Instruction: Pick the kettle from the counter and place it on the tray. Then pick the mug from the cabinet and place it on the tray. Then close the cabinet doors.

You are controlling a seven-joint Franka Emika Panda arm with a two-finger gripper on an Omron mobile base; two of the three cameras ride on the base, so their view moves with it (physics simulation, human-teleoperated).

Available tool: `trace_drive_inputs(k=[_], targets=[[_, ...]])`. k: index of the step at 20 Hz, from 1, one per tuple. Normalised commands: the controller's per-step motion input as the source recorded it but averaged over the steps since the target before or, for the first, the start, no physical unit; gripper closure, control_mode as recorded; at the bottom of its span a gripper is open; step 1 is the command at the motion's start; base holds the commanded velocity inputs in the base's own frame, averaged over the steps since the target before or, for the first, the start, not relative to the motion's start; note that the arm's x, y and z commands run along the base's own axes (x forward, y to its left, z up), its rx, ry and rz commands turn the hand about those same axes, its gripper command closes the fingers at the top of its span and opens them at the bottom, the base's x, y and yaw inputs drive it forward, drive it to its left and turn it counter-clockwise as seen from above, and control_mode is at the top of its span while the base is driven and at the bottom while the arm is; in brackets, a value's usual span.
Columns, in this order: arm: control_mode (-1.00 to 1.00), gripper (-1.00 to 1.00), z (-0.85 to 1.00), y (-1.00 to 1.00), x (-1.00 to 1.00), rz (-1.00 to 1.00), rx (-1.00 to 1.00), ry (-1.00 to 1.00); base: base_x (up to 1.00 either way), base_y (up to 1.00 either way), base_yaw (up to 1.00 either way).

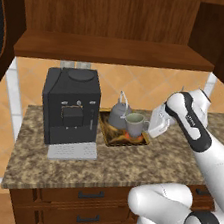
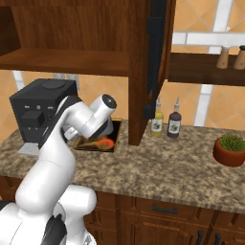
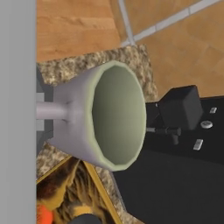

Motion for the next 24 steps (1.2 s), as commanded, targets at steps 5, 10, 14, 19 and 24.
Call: trace_drive_inputs(k=[5, 10, 14, 19, 24], targets=[[-1.00, 1.00, -0.28, -0.09, 0.14, 0.00, 0.01, 0.00, 0.00, 0.00, 0.00], [-1.00, 1.00, -0.27, -0.10, 0.18, 0.00, 0.03, 0.01, 0.00, 0.00, 0.00], [-1.00, 1.00, -0.25, -0.02, 0.24, 0.00, 0.04, 0.04, 0.00, 0.00, 0.00], [-1.00, 1.00, -0.22, 0.00, 0.25, 0.00, 0.04, 0.02, 0.00, 0.00, 0.00], [-1.00, 1.00, -0.18, 0.00, 0.21, 0.00, 0.01, 0.00, 0.00, 0.00, 0.00]])
